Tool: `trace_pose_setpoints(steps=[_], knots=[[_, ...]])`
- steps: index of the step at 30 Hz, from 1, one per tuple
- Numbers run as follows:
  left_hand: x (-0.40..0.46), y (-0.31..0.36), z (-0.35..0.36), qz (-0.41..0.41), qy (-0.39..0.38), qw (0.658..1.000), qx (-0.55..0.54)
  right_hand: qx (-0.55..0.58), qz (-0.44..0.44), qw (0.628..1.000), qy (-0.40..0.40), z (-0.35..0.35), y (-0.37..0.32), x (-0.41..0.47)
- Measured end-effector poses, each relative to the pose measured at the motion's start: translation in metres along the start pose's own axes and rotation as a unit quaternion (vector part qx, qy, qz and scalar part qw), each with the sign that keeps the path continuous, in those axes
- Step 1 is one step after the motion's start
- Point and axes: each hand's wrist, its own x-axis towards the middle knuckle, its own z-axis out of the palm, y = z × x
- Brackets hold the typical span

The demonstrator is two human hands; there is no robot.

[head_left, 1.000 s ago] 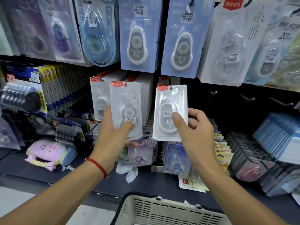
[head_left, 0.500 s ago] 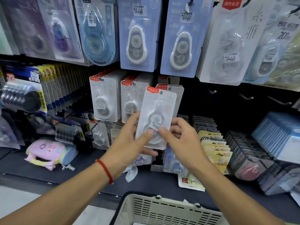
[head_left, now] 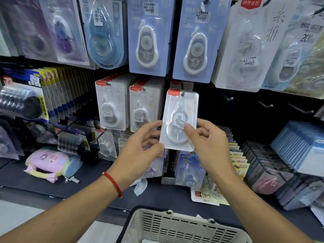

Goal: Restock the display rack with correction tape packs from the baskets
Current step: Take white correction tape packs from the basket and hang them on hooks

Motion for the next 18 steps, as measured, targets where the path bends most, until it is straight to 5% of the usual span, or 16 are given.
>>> trace_pose_setpoints(steps=[2, 7, 11, 18], knots=[[0.003, -0.003, -0.005, 0.035, 0.032, 0.991, 0.127, -0.162, -0.017, 0.986, 0.026, 0.000, 0.010, -0.002], [0.023, -0.011, -0.023, 0.165, 0.090, 0.910, 0.370, -0.401, -0.298, 0.865, -0.049, 0.013, 0.023, -0.004], [0.032, -0.026, -0.025, 0.140, 0.046, 0.880, 0.452, -0.476, -0.230, 0.843, -0.098, 0.036, 0.029, 0.032], [0.034, -0.039, -0.031, 0.143, 0.021, 0.878, 0.457, -0.537, -0.171, 0.820, -0.103, 0.055, 0.044, 0.091]])
